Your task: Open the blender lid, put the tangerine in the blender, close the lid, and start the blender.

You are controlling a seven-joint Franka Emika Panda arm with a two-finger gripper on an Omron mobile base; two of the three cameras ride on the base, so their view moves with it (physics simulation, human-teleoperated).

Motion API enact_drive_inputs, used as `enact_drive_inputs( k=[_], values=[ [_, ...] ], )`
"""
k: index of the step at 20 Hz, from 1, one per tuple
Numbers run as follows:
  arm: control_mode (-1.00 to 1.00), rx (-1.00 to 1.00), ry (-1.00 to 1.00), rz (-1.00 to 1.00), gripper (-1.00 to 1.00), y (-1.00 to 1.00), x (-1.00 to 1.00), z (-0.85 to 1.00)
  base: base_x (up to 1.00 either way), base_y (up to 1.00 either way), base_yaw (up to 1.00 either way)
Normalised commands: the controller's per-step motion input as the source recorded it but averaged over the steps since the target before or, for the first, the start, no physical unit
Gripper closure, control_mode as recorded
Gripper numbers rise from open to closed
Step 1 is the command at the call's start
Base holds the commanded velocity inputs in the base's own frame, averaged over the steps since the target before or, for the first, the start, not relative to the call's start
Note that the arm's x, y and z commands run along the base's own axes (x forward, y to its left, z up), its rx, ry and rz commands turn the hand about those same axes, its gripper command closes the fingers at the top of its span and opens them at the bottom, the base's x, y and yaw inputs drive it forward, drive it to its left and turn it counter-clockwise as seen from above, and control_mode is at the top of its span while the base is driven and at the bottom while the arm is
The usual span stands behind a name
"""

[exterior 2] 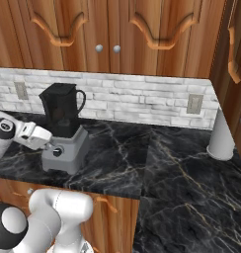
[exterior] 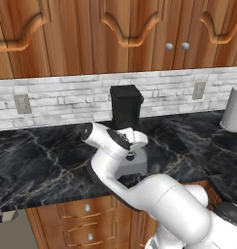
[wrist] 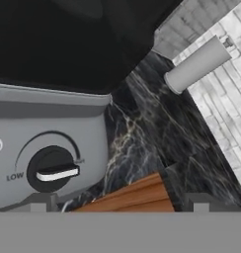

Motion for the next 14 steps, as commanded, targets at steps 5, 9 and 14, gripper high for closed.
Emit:
enact_drive_inputs(
  k=[5,9,14],
  values=[
    [-1.00,0.00,-0.01,0.00,-1.00,0.01,0.12,-0.06,0.00,0.00,0.00],
    [-1.00,0.00,-0.03,0.00,-1.00,0.09,0.14,0.00,0.00,0.00,0.00],
    [-1.00,0.00,-0.01,0.00,-1.00,0.17,0.19,-0.04,0.00,0.00,0.00]
  ],
)
